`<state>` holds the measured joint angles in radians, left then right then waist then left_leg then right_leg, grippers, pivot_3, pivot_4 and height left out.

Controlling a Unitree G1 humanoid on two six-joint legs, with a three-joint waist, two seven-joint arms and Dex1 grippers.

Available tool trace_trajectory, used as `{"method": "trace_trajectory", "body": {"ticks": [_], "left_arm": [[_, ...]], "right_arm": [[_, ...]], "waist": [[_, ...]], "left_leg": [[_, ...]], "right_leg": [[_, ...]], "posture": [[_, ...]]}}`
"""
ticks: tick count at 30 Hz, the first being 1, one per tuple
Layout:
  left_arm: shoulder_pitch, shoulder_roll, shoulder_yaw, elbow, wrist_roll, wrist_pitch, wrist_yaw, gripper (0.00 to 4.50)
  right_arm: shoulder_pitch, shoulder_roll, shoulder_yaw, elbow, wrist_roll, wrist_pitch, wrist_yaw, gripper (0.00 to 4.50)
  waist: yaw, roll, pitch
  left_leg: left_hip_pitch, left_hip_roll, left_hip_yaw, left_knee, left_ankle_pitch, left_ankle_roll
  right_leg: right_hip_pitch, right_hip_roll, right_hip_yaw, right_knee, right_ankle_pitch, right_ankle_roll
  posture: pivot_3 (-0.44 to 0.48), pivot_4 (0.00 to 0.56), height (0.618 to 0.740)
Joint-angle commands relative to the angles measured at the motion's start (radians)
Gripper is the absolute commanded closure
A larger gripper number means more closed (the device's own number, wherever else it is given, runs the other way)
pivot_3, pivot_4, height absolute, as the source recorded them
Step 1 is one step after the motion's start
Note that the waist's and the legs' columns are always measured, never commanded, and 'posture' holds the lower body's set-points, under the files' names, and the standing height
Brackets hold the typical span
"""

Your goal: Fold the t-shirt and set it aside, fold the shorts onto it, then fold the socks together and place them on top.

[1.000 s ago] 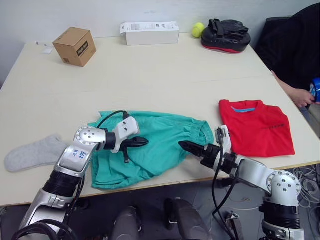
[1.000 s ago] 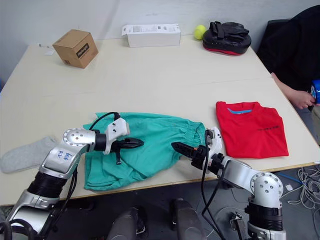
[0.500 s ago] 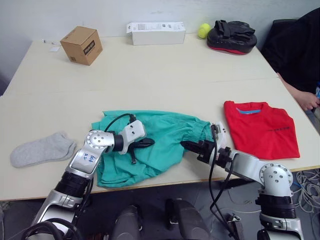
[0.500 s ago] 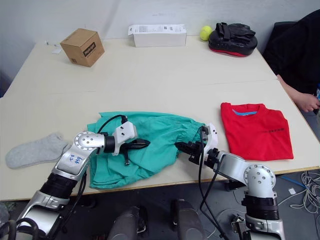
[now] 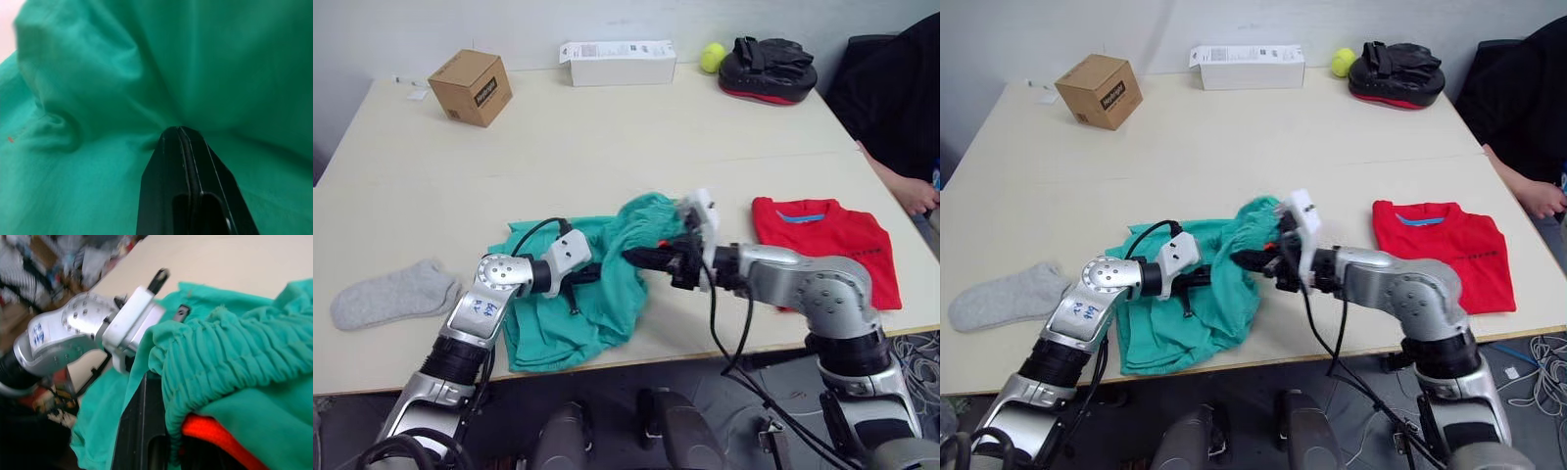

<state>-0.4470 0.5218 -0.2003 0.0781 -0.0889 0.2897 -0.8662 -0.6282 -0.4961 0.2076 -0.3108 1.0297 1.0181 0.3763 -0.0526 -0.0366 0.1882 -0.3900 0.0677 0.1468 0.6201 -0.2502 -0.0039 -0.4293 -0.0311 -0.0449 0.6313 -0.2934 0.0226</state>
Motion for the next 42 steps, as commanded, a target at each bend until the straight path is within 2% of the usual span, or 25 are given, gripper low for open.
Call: {"method": "trace_trajectory", "body": {"ticks": [1,9,13,17,21,24,26,30,33,36,39,42], "left_arm": [[0.056,0.017,0.000,0.004,0.022,0.062,0.026,4.50],[0.075,0.030,0.023,-0.031,0.014,0.086,0.035,4.50],[0.062,0.030,0.031,-0.018,0.013,0.085,0.035,4.50],[0.041,0.025,0.030,-0.001,0.013,0.080,0.031,4.50],[0.026,0.022,0.028,0.019,0.012,0.070,0.025,4.50],[0.020,0.019,0.021,0.027,0.011,0.059,0.016,4.50],[0.016,0.014,0.016,0.028,0.010,0.057,0.012,4.50],[0.003,-0.003,0.008,0.030,0.008,0.057,0.013,4.50],[0.003,-0.007,0.000,0.024,0.009,0.058,0.008,4.50],[0.010,-0.005,-0.005,0.010,0.009,0.060,0.003,4.50],[0.014,0.004,-0.003,0.005,0.010,0.057,-0.002,4.50],[0.016,0.011,0.003,-0.001,0.009,0.058,-0.003,4.50]], "right_arm": [[-0.047,-0.009,0.099,0.002,-0.174,-0.083,0.102,4.47],[-0.017,-0.023,0.079,0.000,-0.278,-0.091,0.204,4.47],[0.022,-0.067,-0.003,-0.016,-0.255,-0.030,0.213,4.47],[0.135,-0.159,-0.149,-0.046,-0.208,0.042,0.210,3.27],[0.272,-0.232,-0.272,-0.101,-0.180,0.083,0.209,1.85],[0.351,-0.215,-0.383,-0.147,-0.090,0.163,0.157,0.79],[0.389,-0.160,-0.466,-0.168,0.030,0.238,0.074,0.08],[0.514,-0.047,-0.539,-0.175,0.393,0.272,-0.231,0.03],[0.617,-0.037,-0.484,-0.168,0.647,0.166,-0.482,0.03],[0.679,-0.053,-0.425,-0.149,0.835,0.039,-0.667,0.03],[0.714,-0.105,-0.400,-0.154,0.919,-0.029,-0.746,0.03],[0.729,-0.127,-0.404,-0.184,0.942,-0.067,-0.696,0.03]], "waist": [[-0.001,0.000,0.000],[-0.001,0.000,0.000],[0.001,0.000,0.000],[0.015,0.000,0.000],[0.023,0.000,0.000],[0.023,0.000,0.000],[0.023,0.000,0.000],[0.025,0.000,0.000],[0.025,0.000,0.000],[0.025,0.000,0.000],[0.024,0.000,0.000],[0.024,0.000,0.000]], "left_leg": [[0.000,0.000,0.000,0.000,0.000,0.000],[0.000,0.000,0.000,0.000,-0.003,-0.001],[0.001,0.000,0.000,0.000,-0.003,-0.002],[0.000,-0.001,0.000,0.000,-0.003,-0.001],[0.000,-0.002,0.000,0.000,-0.004,0.001],[0.000,-0.001,0.000,0.000,-0.004,0.001],[0.000,-0.001,0.000,0.000,-0.004,0.001],[0.000,-0.001,-0.001,0.000,-0.003,0.000],[-0.001,-0.002,-0.001,-0.001,-0.003,0.001],[-0.001,-0.003,-0.001,-0.001,-0.004,0.002],[-0.001,-0.004,0.000,0.000,-0.003,0.003],[-0.002,-0.004,0.000,0.000,-0.003,0.004]], "right_leg": [[0.000,0.000,0.000,0.000,0.000,0.000],[0.000,-0.002,-0.002,0.000,0.000,-0.002],[0.000,-0.001,-0.002,0.001,0.000,-0.003],[0.000,-0.004,-0.003,0.000,0.000,-0.003],[0.000,-0.004,-0.003,-0.001,0.000,-0.003],[0.000,-0.004,-0.003,-0.001,0.000,-0.003],[0.000,-0.003,-0.003,-0.001,0.000,-0.003],[0.001,-0.003,-0.003,-0.002,0.000,-0.003],[0.001,-0.003,-0.003,-0.002,0.000,-0.002],[0.002,-0.003,-0.002,-0.004,-0.001,0.001],[0.002,-0.004,-0.001,-0.006,-0.001,0.003],[0.002,-0.004,-0.001,-0.007,-0.001,0.005]], "posture": [[0.000,0.150,0.740],[0.000,0.150,0.740],[0.000,0.150,0.740],[0.000,0.150,0.740],[0.000,0.150,0.740],[0.000,0.150,0.740],[0.000,0.150,0.740],[0.000,0.150,0.740],[0.000,0.150,0.740],[0.000,0.150,0.740],[0.000,0.150,0.740],[0.000,0.150,0.740]]}}
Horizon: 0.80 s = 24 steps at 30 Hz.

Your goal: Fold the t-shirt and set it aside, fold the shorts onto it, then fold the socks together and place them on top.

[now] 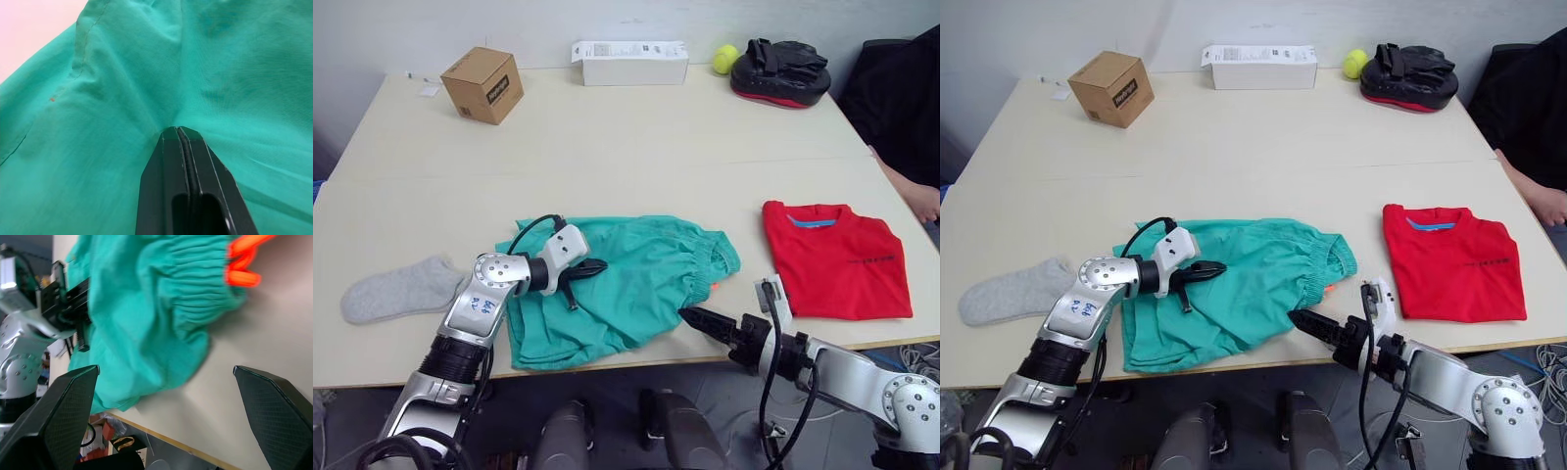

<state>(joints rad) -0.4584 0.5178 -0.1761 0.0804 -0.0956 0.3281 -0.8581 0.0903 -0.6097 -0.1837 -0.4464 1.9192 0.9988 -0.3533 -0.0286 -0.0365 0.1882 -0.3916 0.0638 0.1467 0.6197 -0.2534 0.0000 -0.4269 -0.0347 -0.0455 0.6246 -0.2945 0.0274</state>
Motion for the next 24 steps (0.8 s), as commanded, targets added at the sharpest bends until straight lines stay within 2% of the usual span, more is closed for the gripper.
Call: {"method": "trace_trajectory", "body": {"ticks": [1,4,13,18,24], "left_arm": [[0.028,0.016,-0.020,-0.005,0.016,0.020,-0.010,4.50],[0.033,0.016,-0.019,-0.012,0.018,0.020,-0.005,4.50],[0.055,0.023,-0.015,-0.059,0.016,0.041,0.007,4.50],[0.069,0.032,-0.011,-0.080,0.016,0.054,0.009,4.50],[0.093,0.034,-0.019,-0.093,0.024,0.049,0.015,4.50]], "right_arm": [[0.014,-0.013,-0.010,-0.053,0.053,-0.061,0.047,0.03],[-0.015,-0.017,0.056,-0.018,0.053,-0.076,0.016,0.03],[-0.174,0.084,0.211,0.158,0.042,-0.125,-0.063,0.03],[-0.285,0.168,0.239,0.256,-0.073,-0.146,-0.055,0.03],[-0.335,0.237,0.239,0.290,-0.167,-0.139,-0.018,0.03]], "waist": [[0.000,0.000,0.000],[0.000,0.000,0.000],[-0.003,-0.001,-0.001],[-0.006,-0.001,-0.001],[-0.006,-0.001,-0.001]], "left_leg": [[0.000,0.000,0.000,0.000,0.000,0.000],[0.000,0.001,-0.001,0.000,0.000,0.000],[0.001,0.002,0.000,0.000,0.000,-0.001],[0.002,0.003,0.000,0.000,0.001,-0.002],[0.002,0.003,0.000,0.000,0.003,-0.002]], "right_leg": [[0.000,0.000,0.000,0.000,0.000,0.000],[0.000,0.002,0.000,0.001,-0.001,0.001],[0.000,0.002,0.001,0.001,0.000,0.000],[0.000,0.003,0.002,0.002,0.000,0.000],[0.000,0.003,0.002,0.002,0.001,-0.002]], "posture": [[0.000,0.150,0.740],[0.000,0.150,0.740],[0.000,0.150,0.740],[0.000,0.150,0.740],[0.000,0.150,0.740]]}}
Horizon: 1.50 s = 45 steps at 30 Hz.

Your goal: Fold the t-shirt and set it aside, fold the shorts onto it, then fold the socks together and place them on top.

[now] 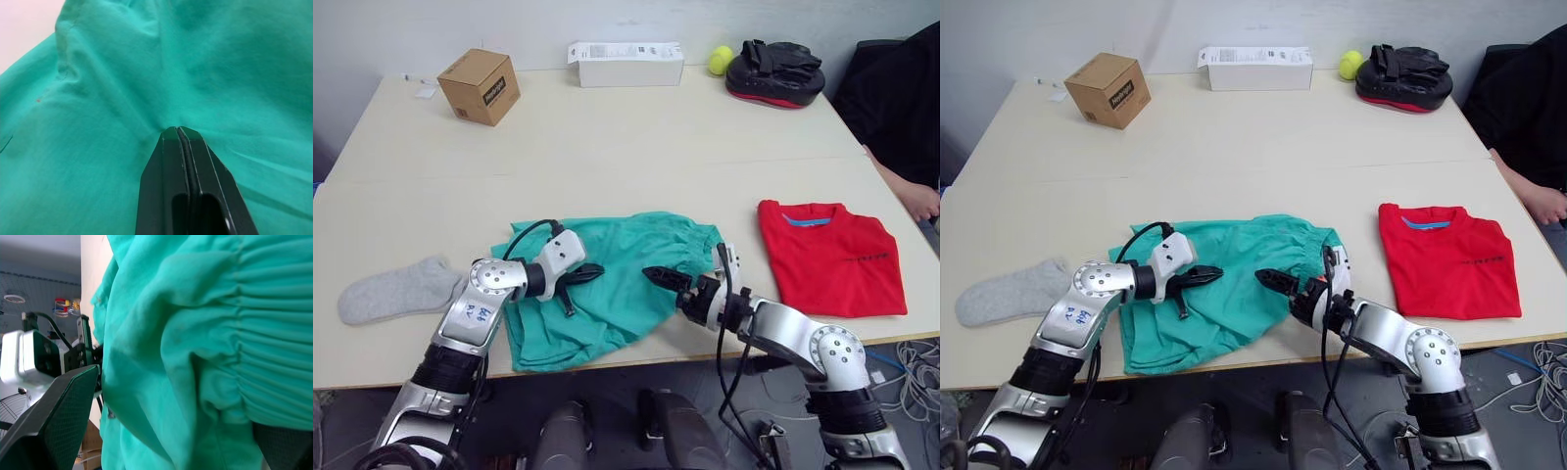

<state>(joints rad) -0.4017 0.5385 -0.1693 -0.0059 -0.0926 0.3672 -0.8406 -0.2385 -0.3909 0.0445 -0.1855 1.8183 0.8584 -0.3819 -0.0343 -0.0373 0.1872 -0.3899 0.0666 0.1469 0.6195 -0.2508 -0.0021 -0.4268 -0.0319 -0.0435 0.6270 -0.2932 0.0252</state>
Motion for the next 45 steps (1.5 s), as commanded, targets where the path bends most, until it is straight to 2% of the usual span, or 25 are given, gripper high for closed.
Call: {"method": "trace_trajectory", "body": {"ticks": [1,4,12,14,17,20,24,27,36,40,45], "left_arm": [[0.041,0.014,-0.029,-0.008,0.023,0.007,-0.001,4.50],[0.051,0.014,-0.028,-0.011,0.024,0.008,0.003,4.50],[0.047,0.010,-0.014,-0.004,0.016,0.023,0.015,4.50],[0.051,0.009,-0.016,-0.007,0.016,0.023,0.016,4.50],[0.058,0.004,-0.021,-0.010,0.018,0.022,0.021,4.50],[0.058,-0.011,-0.017,-0.005,0.013,0.035,0.038,4.50],[0.073,-0.026,-0.002,-0.015,0.010,0.055,0.068,4.50],[0.101,-0.034,0.034,-0.046,-0.016,0.101,0.097,4.50],[0.162,-0.032,0.116,-0.154,-0.066,0.191,0.167,4.50],[0.186,-0.013,0.186,-0.238,-0.127,0.253,0.164,3.58],[0.271,0.060,0.335,-0.399,-0.259,0.361,0.124,1.98]], "right_arm": [[-0.009,0.026,0.009,0.030,-0.081,0.003,0.019,0.21],[-0.020,0.033,-0.001,0.019,-0.146,0.012,0.070,0.96],[-0.085,0.001,-0.040,-0.039,-0.291,0.036,0.259,3.89],[-0.112,-0.014,-0.025,-0.069,-0.344,0.044,0.323,4.47],[-0.167,-0.063,0.051,-0.141,-0.524,0.035,0.468,4.47],[-0.273,-0.116,0.213,-0.201,-0.800,-0.048,0.655,4.47],[-0.362,-0.143,0.405,-0.192,-1.137,-0.226,0.843,4.47],[-0.416,-0.155,0.558,-0.154,-1.414,-0.434,0.979,4.47],[-0.421,-0.077,0.599,0.011,-1.642,-0.605,1.156,4.47],[-0.440,-0.037,0.582,0.091,-1.708,-0.661,1.190,4.50],[-0.460,-0.011,0.574,0.154,-1.787,-0.761,1.225,4.50]], "waist": [[0.000,0.000,0.000],[0.002,0.001,0.000],[0.003,0.001,0.000],[0.003,0.001,0.000],[0.003,0.002,0.000],[0.003,0.003,0.000],[0.006,0.003,0.000],[0.006,0.003,0.000],[0.000,0.003,0.000],[-0.004,0.003,0.000],[-0.014,0.002,0.000]], "left_leg": [[0.000,0.000,0.000,0.000,0.000,0.000],[0.000,0.000,0.000,0.000,0.000,0.000],[-0.001,0.000,0.000,0.000,0.000,0.000],[-0.001,0.000,0.000,0.000,0.000,0.000],[-0.001,0.000,0.000,0.000,0.000,0.000],[-0.001,0.000,0.000,0.000,0.000,0.000],[-0.001,0.000,0.000,0.000,0.000,0.000],[-0.001,-0.001,0.000,0.000,-0.001,0.001],[0.001,-0.001,0.001,0.001,-0.002,-0.001],[0.002,-0.001,0.001,0.002,-0.002,-0.002],[0.001,-0.001,0.001,0.002,-0.001,-0.003]], "right_leg": [[0.000,0.000,0.000,0.000,0.000,0.000],[0.000,0.000,0.000,0.000,0.000,0.000],[-0.001,-0.001,0.000,0.001,0.000,0.000],[-0.001,-0.001,0.000,0.001,0.000,0.000],[-0.001,-0.001,0.000,0.001,0.000,0.000],[-0.001,-0.001,-0.001,0.001,0.000,0.000],[-0.002,-0.001,-0.002,0.001,0.000,0.000],[-0.002,-0.002,-0.003,0.001,0.000,-0.001],[-0.002,-0.004,-0.005,0.006,0.000,-0.003],[-0.002,-0.004,-0.005,0.009,-0.001,-0.005],[-0.004,-0.005,-0.005,0.011,-0.001,-0.006]], "posture": [[0.000,0.150,0.740],[0.000,0.150,0.740],[0.000,0.150,0.740],[0.000,0.150,0.740],[0.000,0.150,0.740],[0.000,0.150,0.740],[0.000,0.150,0.740],[0.000,0.150,0.740],[0.000,0.150,0.740],[0.000,0.150,0.740],[0.000,0.150,0.740]]}}
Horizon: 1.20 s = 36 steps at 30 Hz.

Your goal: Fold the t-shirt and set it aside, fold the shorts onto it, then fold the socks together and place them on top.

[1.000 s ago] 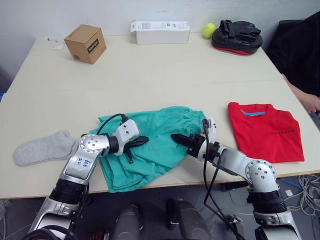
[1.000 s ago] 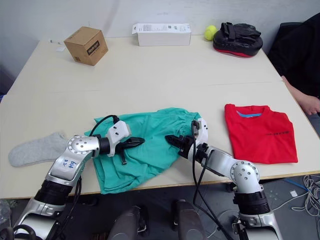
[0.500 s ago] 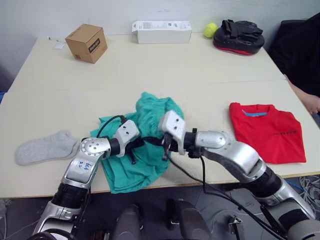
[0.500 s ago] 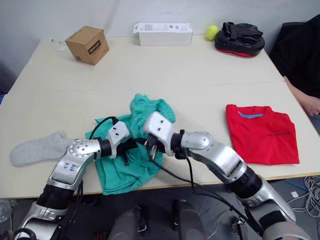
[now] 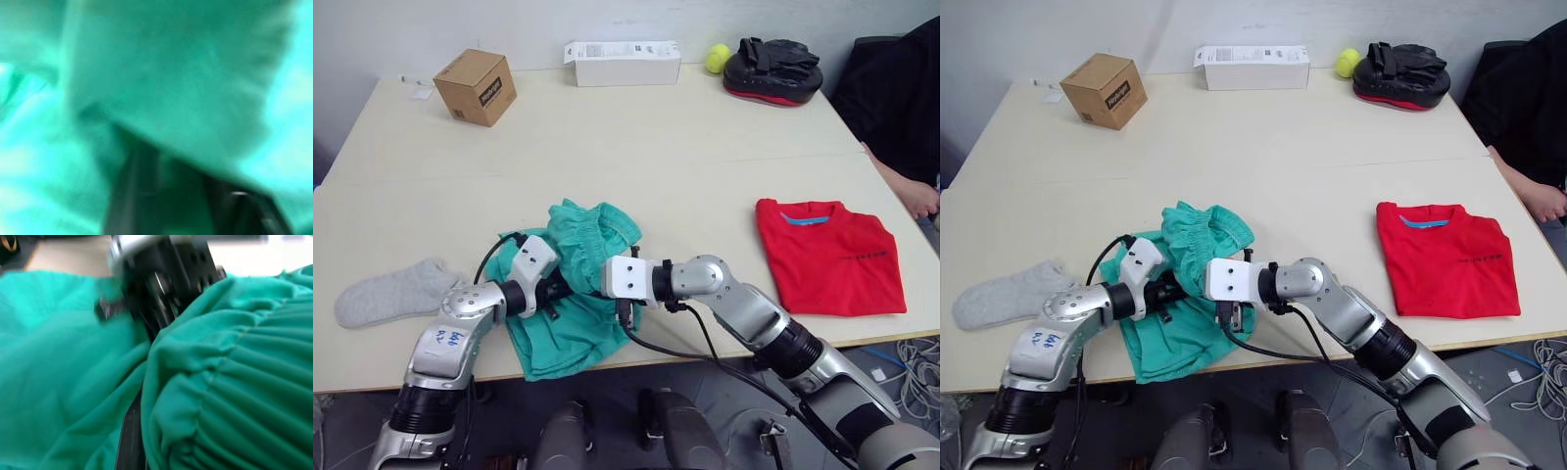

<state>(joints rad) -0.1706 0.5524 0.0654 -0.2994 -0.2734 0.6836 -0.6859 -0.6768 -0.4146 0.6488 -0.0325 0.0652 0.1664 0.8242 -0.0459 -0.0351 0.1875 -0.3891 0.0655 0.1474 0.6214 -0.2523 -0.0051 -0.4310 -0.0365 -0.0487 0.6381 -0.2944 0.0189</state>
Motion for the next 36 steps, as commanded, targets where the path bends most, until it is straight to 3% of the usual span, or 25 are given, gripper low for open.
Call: {"method": "trace_trajectory", "body": {"ticks": [1,6,7,8,20,24,29,34,36], "left_arm": [[0.064,0.065,0.143,-0.137,-0.115,0.069,-0.043,1.68],[0.213,0.151,0.378,-0.211,-0.263,0.180,-0.090,0.05],[0.235,0.162,0.398,-0.211,-0.262,0.178,-0.086,0.02],[0.252,0.170,0.416,-0.210,-0.261,0.176,-0.080,0.00],[0.245,0.235,0.478,-0.188,-0.301,0.181,-0.066,0.00],[0.222,0.280,0.490,-0.161,-0.322,0.184,-0.089,0.00],[0.198,0.383,0.538,-0.096,-0.378,0.206,-0.177,0.00],[0.111,0.479,0.544,-0.081,-0.485,0.280,-0.243,0.00],[0.022,0.506,0.476,-0.104,-0.515,0.289,-0.242,0.00]], "right_arm": [[-0.025,0.016,-0.030,0.009,-0.049,-0.094,0.025,4.50],[-0.062,0.031,-0.004,0.076,-0.159,-0.301,0.049,4.50],[-0.065,0.037,0.002,0.088,-0.175,-0.335,0.054,4.50],[-0.066,0.046,0.008,0.100,-0.186,-0.361,0.062,3.99],[-0.098,0.116,0.060,0.244,-0.286,-0.689,0.137,0.02],[-0.121,0.079,0.054,0.290,-0.221,-0.855,0.212,0.02],[-0.109,0.051,0.003,0.239,-0.013,-0.881,0.319,0.02],[-0.077,0.004,-0.095,0.065,0.212,-0.525,0.373,0.02],[-0.065,-0.031,-0.145,0.047,0.246,-0.411,0.377,0.02]], "waist": [[-0.006,0.000,0.000],[-0.014,0.000,0.000],[-0.014,0.000,0.000],[-0.013,0.000,0.000],[-0.014,0.000,0.000],[-0.014,0.000,0.000],[-0.015,-0.001,0.001],[-0.010,-0.002,0.002],[-0.009,-0.002,0.002]], "left_leg": [[0.000,0.000,0.000,0.000,0.000,0.000],[-0.001,0.000,0.000,0.000,-0.001,-0.002],[0.000,0.000,0.000,0.000,-0.001,-0.003],[0.000,0.000,-0.001,0.000,-0.001,-0.003],[0.000,-0.001,-0.001,0.000,-0.003,-0.006],[0.000,-0.001,-0.001,0.000,-0.002,-0.005],[0.002,0.000,-0.001,0.000,-0.001,-0.005],[0.002,0.000,-0.003,0.001,-0.001,-0.007],[0.003,-0.001,-0.003,0.001,-0.002,-0.008]], "right_leg": [[0.000,0.000,0.000,0.000,0.000,0.000],[-0.001,-0.001,-0.001,0.000,-0.001,-0.002],[-0.001,-0.001,-0.001,0.000,-0.001,-0.002],[-0.001,-0.001,-0.001,0.000,-0.002,-0.003],[0.000,-0.002,-0.002,0.001,-0.002,-0.004],[-0.001,-0.002,-0.002,0.003,-0.003,-0.005],[-0.001,-0.002,-0.003,0.006,-0.004,-0.007],[-0.001,-0.003,-0.004,0.009,-0.006,-0.010],[0.000,-0.004,-0.004,0.009,-0.006,-0.010]], "posture": [[0.000,0.150,0.740],[0.000,0.150,0.740],[0.000,0.150,0.740],[0.000,0.150,0.740],[0.000,0.150,0.740],[0.000,0.150,0.740],[0.000,0.150,0.740],[0.000,0.150,0.740],[0.000,0.150,0.740]]}}
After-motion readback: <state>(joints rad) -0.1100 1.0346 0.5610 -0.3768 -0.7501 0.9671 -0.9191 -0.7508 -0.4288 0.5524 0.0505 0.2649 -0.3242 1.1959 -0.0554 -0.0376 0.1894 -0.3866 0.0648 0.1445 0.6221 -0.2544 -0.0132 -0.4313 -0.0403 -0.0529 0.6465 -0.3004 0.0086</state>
